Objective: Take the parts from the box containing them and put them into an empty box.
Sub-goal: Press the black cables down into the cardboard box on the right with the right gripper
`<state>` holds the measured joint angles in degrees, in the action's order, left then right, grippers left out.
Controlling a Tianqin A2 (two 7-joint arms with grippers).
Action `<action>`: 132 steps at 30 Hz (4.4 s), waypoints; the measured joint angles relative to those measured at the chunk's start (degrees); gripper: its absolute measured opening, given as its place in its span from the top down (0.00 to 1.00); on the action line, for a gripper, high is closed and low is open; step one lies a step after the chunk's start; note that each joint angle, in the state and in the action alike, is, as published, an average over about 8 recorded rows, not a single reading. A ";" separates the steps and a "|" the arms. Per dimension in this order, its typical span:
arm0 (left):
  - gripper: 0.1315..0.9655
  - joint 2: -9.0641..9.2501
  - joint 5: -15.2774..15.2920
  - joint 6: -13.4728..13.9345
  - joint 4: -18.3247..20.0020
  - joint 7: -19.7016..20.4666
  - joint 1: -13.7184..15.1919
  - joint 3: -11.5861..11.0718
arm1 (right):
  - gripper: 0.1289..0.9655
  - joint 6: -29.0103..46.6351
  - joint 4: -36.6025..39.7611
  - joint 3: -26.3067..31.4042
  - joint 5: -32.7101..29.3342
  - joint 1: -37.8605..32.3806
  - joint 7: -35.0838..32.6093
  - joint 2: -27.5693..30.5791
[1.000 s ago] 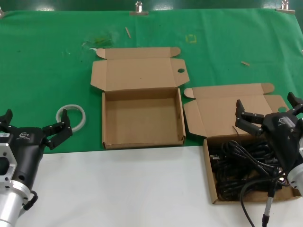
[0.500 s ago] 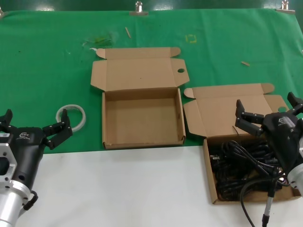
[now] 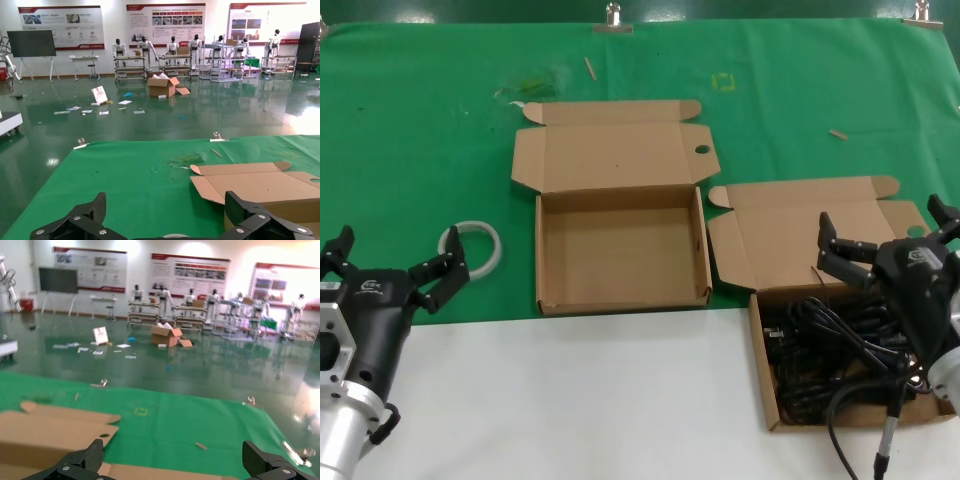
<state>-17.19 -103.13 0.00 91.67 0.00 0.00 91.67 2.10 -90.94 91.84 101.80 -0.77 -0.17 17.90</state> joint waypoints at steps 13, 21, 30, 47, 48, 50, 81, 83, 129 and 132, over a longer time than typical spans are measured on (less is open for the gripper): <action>0.31 0.00 0.00 0.00 0.00 0.00 0.00 0.00 | 0.00 2.11 0.37 -0.36 -0.54 0.00 -0.96 1.71; 0.57 0.00 0.00 0.00 0.00 0.00 0.00 0.00 | 0.00 6.33 2.38 1.72 0.69 -1.70 3.37 8.45; 0.79 0.00 0.00 0.00 0.00 0.00 0.00 0.00 | 0.00 18.75 5.21 3.67 2.30 -3.57 6.39 19.62; 0.96 0.00 0.01 0.00 0.00 0.00 0.00 0.00 | 0.00 48.69 7.95 11.98 -1.03 -16.09 10.16 39.63; 0.96 0.00 0.01 0.00 0.00 0.00 0.00 0.00 | 0.00 50.37 8.26 12.64 -1.50 -16.96 9.78 40.16; 0.98 0.00 0.01 0.00 0.00 0.00 0.00 0.00 | 0.00 53.14 8.97 13.87 -2.56 -18.64 8.91 40.79; 0.99 0.00 0.02 0.00 0.00 0.02 0.00 0.00 | 0.00 57.18 25.04 23.35 -15.96 -32.88 -0.08 28.96; 0.99 0.00 0.02 0.00 0.00 0.02 0.00 0.00 | 0.00 56.90 25.88 23.39 -16.22 -33.36 -0.71 28.47; 0.99 0.00 0.02 0.00 0.00 0.02 0.00 0.00 | 0.74 54.09 26.41 23.44 -18.62 -34.24 -1.35 25.96; 0.99 0.00 0.02 0.00 0.00 0.02 0.00 0.00 | 0.80 54.09 25.93 23.46 -18.79 -34.16 -0.99 26.10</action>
<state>-17.19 -103.11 0.00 91.67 0.02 0.00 91.68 56.19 -65.02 115.30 83.01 -34.92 -1.17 44.01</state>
